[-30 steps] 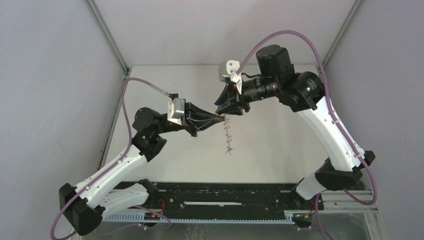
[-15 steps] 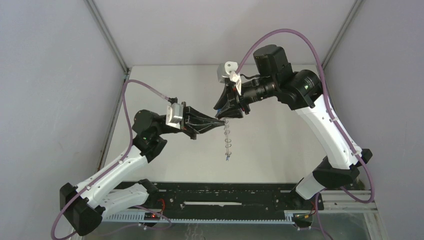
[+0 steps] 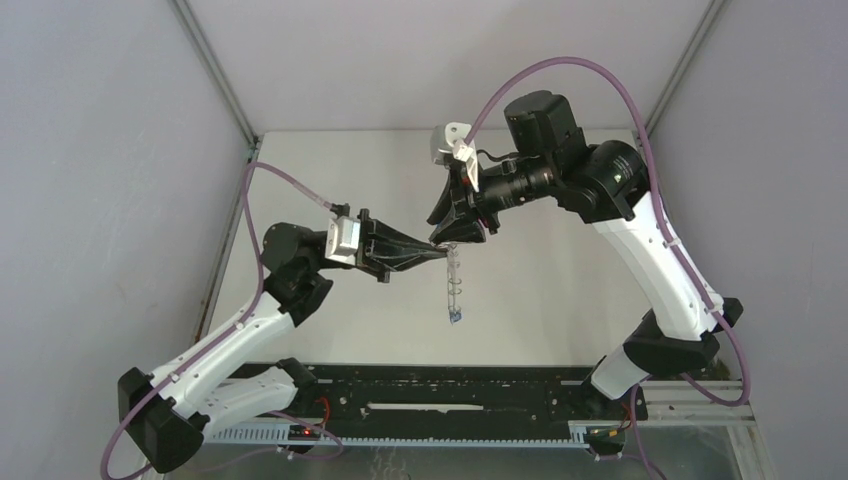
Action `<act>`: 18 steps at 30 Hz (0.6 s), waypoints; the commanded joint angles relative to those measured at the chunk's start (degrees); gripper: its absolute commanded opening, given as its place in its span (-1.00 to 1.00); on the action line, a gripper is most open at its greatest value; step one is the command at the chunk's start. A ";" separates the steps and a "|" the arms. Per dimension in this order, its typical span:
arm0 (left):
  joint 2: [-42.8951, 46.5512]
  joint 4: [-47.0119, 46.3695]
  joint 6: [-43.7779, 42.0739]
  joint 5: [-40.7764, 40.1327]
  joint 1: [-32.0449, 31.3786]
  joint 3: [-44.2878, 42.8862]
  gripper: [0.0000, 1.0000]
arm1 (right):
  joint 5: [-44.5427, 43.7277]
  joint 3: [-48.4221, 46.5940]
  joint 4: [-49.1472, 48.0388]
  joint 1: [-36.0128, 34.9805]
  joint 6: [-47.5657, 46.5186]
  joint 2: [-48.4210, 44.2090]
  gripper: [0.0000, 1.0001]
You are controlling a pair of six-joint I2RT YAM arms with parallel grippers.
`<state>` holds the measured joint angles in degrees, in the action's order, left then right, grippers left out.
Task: Put the keys on the keyring
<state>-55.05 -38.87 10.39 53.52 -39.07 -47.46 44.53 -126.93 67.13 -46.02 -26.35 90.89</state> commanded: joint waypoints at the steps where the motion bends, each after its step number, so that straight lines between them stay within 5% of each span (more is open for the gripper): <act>1: 1.27 -5.16 -4.47 0.20 0.14 -0.93 -1.00 | -0.85 -1.93 4.64 -3.08 6.04 2.31 -0.11; 18: 1.48 -5.33 -4.31 5.28 0.14 -2.38 -1.00 | 5.84 -2.06 6.29 -3.00 10.14 2.56 0.02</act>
<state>-54.30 -39.44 8.88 63.00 -39.05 -47.46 46.04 -129.36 72.47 -48.10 -18.92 93.12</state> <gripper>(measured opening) 0.007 0.507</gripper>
